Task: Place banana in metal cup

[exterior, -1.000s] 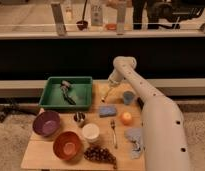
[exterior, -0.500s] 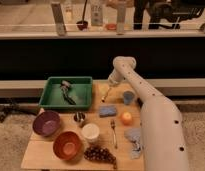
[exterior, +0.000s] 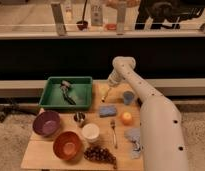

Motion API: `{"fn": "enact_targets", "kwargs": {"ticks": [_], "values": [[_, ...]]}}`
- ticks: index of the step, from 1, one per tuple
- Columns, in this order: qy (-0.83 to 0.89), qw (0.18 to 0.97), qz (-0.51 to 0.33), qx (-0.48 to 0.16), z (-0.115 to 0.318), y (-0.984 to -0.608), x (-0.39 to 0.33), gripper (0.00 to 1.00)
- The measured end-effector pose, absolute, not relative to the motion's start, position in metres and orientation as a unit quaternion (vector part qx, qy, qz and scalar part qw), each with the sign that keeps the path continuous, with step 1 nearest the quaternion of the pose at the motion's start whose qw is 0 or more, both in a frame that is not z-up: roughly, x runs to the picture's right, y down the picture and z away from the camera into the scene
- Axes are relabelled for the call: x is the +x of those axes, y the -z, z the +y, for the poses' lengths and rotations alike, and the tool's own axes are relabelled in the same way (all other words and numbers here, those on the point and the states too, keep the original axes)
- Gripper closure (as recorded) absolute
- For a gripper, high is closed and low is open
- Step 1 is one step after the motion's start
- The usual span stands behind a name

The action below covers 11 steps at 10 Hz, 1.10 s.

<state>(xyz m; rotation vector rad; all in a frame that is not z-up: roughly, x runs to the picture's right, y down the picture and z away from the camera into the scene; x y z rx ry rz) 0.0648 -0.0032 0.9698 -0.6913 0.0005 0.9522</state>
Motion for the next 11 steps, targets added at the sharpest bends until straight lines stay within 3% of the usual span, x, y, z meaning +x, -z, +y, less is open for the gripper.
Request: {"fn": "enact_targets", "kwargs": {"ticks": [2, 5, 8, 10, 11], "values": [[-0.451, 0.830, 0.003, -0.327, -0.0015, -0.9707, 0.0649, 0.20], [-0.453, 0.830, 0.005, -0.326, -0.0022, -0.9708, 0.0631, 0.30], [-0.457, 0.828, 0.008, -0.326, -0.0021, -0.9710, 0.0655, 0.30], [-0.459, 0.826, 0.011, -0.329, -0.0002, -0.9720, 0.0659, 0.25], [-0.459, 0.825, 0.012, -0.328, -0.0004, -0.9720, 0.0654, 0.32]]}}
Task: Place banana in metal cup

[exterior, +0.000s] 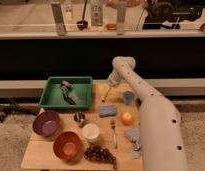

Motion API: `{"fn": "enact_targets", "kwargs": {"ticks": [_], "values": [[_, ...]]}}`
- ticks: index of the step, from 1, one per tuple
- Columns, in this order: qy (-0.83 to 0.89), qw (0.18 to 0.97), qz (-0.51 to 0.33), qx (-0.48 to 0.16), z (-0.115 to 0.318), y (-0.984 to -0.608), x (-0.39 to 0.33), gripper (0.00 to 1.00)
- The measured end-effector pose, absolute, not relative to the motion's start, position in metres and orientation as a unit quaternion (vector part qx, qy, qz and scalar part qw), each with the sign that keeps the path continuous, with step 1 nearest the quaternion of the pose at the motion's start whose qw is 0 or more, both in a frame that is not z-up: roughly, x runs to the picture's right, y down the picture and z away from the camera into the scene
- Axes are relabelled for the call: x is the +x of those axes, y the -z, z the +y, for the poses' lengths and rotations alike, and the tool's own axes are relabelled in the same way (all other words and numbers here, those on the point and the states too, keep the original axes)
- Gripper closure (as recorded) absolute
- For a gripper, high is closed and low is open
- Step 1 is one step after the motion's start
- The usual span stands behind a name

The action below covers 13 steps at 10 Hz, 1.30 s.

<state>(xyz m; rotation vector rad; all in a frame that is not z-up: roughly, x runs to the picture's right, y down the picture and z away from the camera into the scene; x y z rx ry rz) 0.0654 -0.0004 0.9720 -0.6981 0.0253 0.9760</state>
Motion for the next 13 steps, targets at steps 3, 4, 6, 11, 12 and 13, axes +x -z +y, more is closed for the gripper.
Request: {"fn": "enact_targets", "kwargs": {"ticks": [3, 4, 6, 11, 12, 13], "values": [[-0.460, 0.826, 0.015, -0.326, -0.0020, -0.9700, 0.0646, 0.44], [-0.462, 0.824, 0.016, -0.327, -0.0010, -0.9705, 0.0650, 0.43], [-0.464, 0.823, 0.018, -0.326, -0.0002, -0.9708, 0.0661, 0.35], [-0.465, 0.826, 0.023, -0.319, -0.0034, -0.9681, 0.0641, 0.43], [-0.466, 0.824, 0.024, -0.321, -0.0014, -0.9694, 0.0649, 0.36], [-0.467, 0.824, 0.025, -0.320, -0.0012, -0.9702, 0.0666, 0.33]]}}
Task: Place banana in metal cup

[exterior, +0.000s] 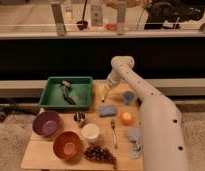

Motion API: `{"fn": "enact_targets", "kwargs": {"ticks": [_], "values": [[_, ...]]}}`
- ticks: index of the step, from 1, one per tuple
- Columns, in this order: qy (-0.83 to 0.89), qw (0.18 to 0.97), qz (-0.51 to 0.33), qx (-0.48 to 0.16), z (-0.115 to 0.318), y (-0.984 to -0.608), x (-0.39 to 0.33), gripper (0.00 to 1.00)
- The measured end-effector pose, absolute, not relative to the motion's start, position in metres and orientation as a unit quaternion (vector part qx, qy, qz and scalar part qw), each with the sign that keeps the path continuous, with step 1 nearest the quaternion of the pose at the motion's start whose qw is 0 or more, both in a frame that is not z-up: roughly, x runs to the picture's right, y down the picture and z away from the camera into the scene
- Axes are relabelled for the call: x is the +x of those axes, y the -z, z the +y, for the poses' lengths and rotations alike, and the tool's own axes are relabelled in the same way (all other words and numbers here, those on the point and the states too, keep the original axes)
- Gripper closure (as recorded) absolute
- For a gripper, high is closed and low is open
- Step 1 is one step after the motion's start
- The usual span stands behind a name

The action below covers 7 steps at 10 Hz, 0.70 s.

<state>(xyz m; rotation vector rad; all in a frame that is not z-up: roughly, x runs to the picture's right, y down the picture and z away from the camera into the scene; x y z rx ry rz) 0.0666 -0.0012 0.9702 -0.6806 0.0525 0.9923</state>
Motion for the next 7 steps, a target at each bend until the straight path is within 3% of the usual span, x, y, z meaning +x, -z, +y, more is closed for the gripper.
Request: {"fn": "enact_targets", "kwargs": {"ticks": [1, 4, 6, 7], "values": [[-0.465, 0.827, 0.025, -0.315, -0.005, -0.968, 0.067, 0.35], [-0.455, 0.837, 0.029, -0.301, -0.016, -0.948, 0.060, 0.58], [-0.460, 0.835, 0.032, -0.300, -0.015, -0.953, 0.062, 0.54], [-0.461, 0.835, 0.032, -0.297, -0.011, -0.962, 0.058, 0.43]]}}
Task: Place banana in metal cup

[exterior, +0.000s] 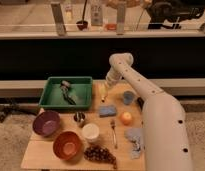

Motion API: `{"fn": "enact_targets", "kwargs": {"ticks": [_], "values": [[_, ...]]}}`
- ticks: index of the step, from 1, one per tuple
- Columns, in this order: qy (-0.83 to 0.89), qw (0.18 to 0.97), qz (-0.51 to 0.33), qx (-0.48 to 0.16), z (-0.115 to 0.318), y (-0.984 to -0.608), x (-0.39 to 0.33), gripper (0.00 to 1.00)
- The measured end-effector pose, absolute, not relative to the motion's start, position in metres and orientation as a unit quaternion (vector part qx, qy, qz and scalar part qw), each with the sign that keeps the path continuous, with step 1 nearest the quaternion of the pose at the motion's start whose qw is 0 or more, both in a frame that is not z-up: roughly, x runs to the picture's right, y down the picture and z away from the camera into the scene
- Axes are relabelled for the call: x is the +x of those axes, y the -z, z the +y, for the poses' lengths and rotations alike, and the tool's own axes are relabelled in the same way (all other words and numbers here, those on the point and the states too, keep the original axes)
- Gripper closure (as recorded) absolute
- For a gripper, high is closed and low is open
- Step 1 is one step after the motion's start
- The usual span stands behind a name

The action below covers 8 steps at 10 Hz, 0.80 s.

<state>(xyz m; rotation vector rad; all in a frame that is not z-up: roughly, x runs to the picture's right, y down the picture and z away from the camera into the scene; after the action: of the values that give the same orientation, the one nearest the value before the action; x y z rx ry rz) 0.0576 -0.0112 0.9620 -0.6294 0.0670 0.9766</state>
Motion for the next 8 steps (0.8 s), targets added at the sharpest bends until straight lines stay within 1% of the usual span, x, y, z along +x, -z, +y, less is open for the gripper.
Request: {"fn": "enact_targets", "kwargs": {"ticks": [1, 2, 3, 8], "values": [[-0.464, 0.835, 0.031, -0.294, -0.010, -0.967, 0.057, 0.32], [-0.468, 0.834, 0.028, -0.290, -0.011, -0.968, 0.058, 0.24], [-0.470, 0.834, 0.026, -0.287, -0.012, -0.970, 0.056, 0.20], [-0.469, 0.835, 0.016, -0.288, -0.008, -0.984, 0.043, 0.20]]}}
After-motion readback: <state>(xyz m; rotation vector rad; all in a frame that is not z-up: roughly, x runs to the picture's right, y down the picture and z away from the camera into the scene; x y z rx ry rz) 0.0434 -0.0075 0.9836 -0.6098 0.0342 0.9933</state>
